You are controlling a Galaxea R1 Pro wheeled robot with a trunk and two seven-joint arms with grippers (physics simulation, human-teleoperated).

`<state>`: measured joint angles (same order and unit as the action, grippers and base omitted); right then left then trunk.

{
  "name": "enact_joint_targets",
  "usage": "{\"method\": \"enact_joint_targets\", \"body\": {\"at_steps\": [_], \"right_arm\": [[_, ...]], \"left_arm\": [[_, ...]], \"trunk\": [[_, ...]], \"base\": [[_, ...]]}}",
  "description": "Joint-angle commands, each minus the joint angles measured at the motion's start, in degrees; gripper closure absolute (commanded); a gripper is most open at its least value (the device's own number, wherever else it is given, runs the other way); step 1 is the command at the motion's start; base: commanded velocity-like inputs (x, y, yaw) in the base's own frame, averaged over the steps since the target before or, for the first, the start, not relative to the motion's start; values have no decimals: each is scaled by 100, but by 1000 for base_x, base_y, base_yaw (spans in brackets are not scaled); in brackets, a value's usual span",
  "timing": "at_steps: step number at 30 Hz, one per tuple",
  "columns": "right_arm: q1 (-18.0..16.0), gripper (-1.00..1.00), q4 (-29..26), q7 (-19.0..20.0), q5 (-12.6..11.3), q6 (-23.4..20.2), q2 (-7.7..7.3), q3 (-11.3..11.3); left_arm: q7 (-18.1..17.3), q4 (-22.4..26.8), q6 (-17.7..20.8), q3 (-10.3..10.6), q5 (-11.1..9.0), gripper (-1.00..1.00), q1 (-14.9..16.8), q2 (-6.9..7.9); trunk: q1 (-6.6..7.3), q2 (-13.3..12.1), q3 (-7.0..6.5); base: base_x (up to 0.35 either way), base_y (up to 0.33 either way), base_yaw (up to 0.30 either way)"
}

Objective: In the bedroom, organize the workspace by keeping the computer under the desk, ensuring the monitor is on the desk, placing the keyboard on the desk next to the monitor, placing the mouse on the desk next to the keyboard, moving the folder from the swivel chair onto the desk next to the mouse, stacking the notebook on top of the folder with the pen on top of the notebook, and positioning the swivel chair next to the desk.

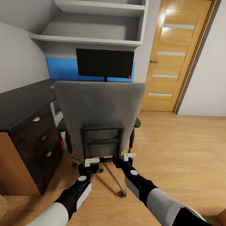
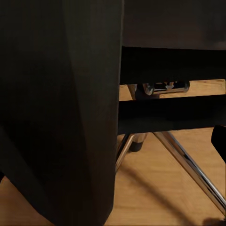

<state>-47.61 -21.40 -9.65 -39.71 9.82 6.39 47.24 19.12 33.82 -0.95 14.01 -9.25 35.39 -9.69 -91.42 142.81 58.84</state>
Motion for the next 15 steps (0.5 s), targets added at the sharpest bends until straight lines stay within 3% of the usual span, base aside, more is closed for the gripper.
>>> {"method": "enact_joint_targets", "body": {"at_steps": [1,15], "right_arm": [[-10,-100,4,-63,-46,37,-6,-4],[-8,-100,4,-63,-46,37,-6,-4]], "left_arm": [[48,2,-11,14,-60,-100,3,10],[56,-83,-6,13,-60,-100,3,28]], "trunk": [[-2,2,5],[-2,2,5]], "base": [[323,0,0],[323,0,0]]}}
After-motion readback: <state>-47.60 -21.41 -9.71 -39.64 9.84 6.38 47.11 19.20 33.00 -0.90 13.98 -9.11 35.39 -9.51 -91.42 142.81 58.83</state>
